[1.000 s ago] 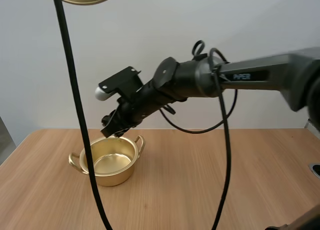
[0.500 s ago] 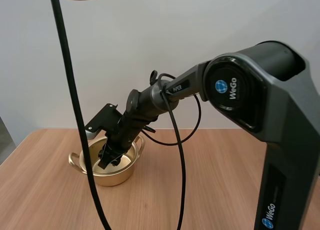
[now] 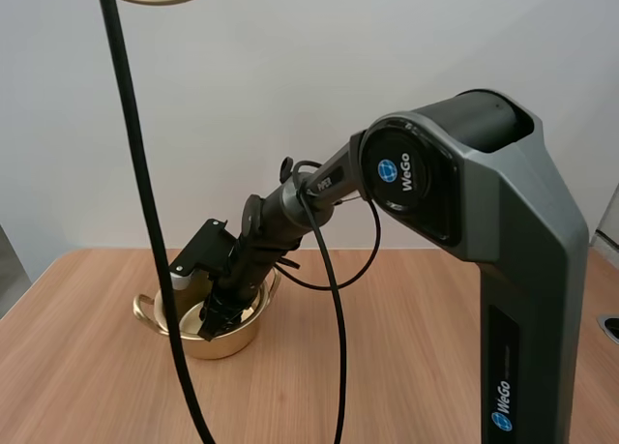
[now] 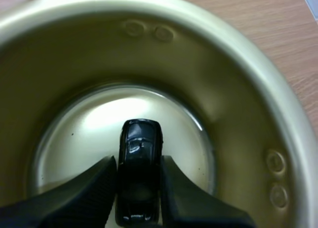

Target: Open the pot, put the car inside, and close it

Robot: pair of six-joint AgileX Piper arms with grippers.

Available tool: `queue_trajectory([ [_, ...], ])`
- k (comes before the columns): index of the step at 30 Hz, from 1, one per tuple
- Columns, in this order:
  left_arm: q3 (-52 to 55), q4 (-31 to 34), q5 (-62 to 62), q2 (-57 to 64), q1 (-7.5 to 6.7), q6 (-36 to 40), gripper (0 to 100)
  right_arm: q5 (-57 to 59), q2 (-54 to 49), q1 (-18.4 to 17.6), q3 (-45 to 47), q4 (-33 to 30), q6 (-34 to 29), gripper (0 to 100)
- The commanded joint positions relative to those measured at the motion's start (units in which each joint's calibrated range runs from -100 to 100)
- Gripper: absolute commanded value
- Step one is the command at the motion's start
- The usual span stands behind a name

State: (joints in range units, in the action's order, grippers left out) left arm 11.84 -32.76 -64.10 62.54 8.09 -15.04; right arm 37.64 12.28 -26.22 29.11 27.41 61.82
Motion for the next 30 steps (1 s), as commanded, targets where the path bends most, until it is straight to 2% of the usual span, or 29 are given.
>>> queue_trajectory([
  [1,0.0,0.0,-0.1,0.0,0.03,0.0,0,-0.4,0.1,-0.1,0.0,0.1,0.1,13],
  [4,0.0,0.0,-0.1,0.0,0.03,0.0,0,-1.4,0.1,-0.1,0.0,0.4,-0.3,66],
  [5,0.0,0.0,-0.1,0.0,0.03,0.0,0,-1.4,0.1,-0.1,0.0,1.0,-0.4,79],
  [6,0.0,0.0,-0.1,0.0,0.03,0.0,0,-1.4,0.0,-0.1,0.0,1.5,-0.4,89],
  [7,0.0,0.0,-0.1,0.0,0.03,0.0,0,-1.4,-0.3,-0.1,0.0,1.4,-0.6,90],
  [10,0.0,0.0,-0.1,0.0,0.03,0.0,0,-1.4,-2.3,-0.1,0.0,1.4,-0.7,85],
  [13,0.0,0.0,-0.1,0.0,0.03,0.0,0,-1.1,-6.3,-0.1,0.0,1.5,-1.4,85],
  [18,0.0,0.0,-0.1,0.0,0.03,-0.1,0,-0.8,-17.0,0.0,0.0,1.3,-3.1,85],
  [20,0.0,0.0,-0.1,-0.1,0.03,-0.3,0,-0.5,-23.3,0.2,0.0,-0.2,-5.0,81],
  [21,0.0,0.0,-0.1,-0.2,0.03,-0.3,0,-0.5,-25.6,0.4,0.0,-1.3,-6.8,75],
  [22,0.0,0.0,-0.1,-0.3,0.03,-0.3,0,-0.1,-28.6,0.7,0.0,-3.0,-8.5,64],
  [24,0.0,0.0,-0.1,-0.5,0.03,-0.3,0,1.4,-33.7,1.6,0.0,-6.2,-11.4,36],
  [26,0.3,0.0,-0.1,-0.5,0.03,-0.3,0,3.6,-39.1,3.2,0.0,-8.5,-14.1,0],
  [30,3.5,0.3,-0.1,-0.5,0.03,-0.3,0,9.2,-48.2,7.4,0.0,-11.4,-16.2,0],
])
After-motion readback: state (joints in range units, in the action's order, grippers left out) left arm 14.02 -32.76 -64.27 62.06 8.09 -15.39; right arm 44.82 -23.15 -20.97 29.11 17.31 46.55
